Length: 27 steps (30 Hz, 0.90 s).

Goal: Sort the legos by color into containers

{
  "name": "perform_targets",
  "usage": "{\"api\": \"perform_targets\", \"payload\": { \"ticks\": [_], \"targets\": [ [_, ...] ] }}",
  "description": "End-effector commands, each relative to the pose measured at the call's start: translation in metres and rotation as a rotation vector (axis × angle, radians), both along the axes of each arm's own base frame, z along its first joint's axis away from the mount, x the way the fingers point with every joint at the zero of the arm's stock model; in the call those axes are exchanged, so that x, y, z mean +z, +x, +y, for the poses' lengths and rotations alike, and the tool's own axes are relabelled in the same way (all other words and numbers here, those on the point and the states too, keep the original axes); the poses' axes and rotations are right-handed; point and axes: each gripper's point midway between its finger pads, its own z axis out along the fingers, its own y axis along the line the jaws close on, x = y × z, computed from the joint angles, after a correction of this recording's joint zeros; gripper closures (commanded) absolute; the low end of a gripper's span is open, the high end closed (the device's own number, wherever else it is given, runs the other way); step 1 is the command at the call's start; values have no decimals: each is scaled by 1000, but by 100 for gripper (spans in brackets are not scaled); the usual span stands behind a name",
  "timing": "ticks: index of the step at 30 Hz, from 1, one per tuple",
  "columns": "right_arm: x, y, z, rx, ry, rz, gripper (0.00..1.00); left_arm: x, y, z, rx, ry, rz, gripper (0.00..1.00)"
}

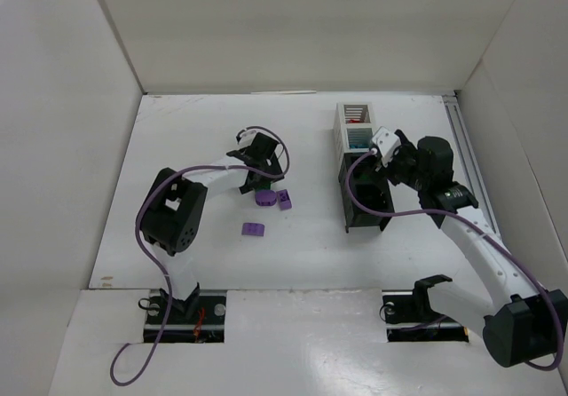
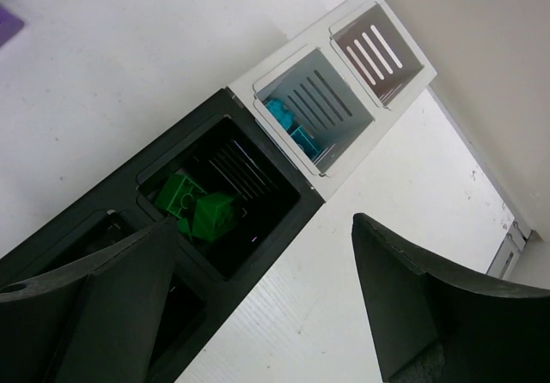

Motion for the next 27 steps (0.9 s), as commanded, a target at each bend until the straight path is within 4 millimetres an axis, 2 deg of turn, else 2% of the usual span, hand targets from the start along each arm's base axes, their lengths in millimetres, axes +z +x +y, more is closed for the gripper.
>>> {"api": "perform_targets", "payload": {
  "ticks": [1, 5, 6, 10, 17, 20, 22, 25, 26, 27],
  "targets": [
    [9, 7, -4, -16, -2, -47, 14, 3, 4, -2, 7, -12, -22, 21],
    [12, 7, -6, -25, -3, -57, 14, 0, 5, -4, 3, -19, -19, 33],
    [12, 7, -8, -36, -8, -58, 14, -4, 4, -3, 3, -14, -10, 41],
    [11, 6, -10, -45, -11, -59, 14, -7, 1, -2, 3, -9, -2, 56],
    [11, 6, -10, -45, -11, -59, 14, -7, -4, -3, -6, -5, 5, 70],
    [17, 3, -10, -49, 1, -74, 14, 6, 2, -9, -11, -13, -24, 73],
    [28, 1, -10, -49, 10, -109, 14, 27, 3, -13, -24, -6, -64, 73],
    [44, -5, -24, -124, 25, -156, 11, 67, 13, -16, -11, -21, -148, 74],
    [53, -11, -33, -184, 48, -181, 9, 84, 10, -26, -40, -41, -184, 74],
    [54, -15, -34, -188, 61, -187, 9, 88, 11, -31, -49, -47, -193, 74]
  ]
}}
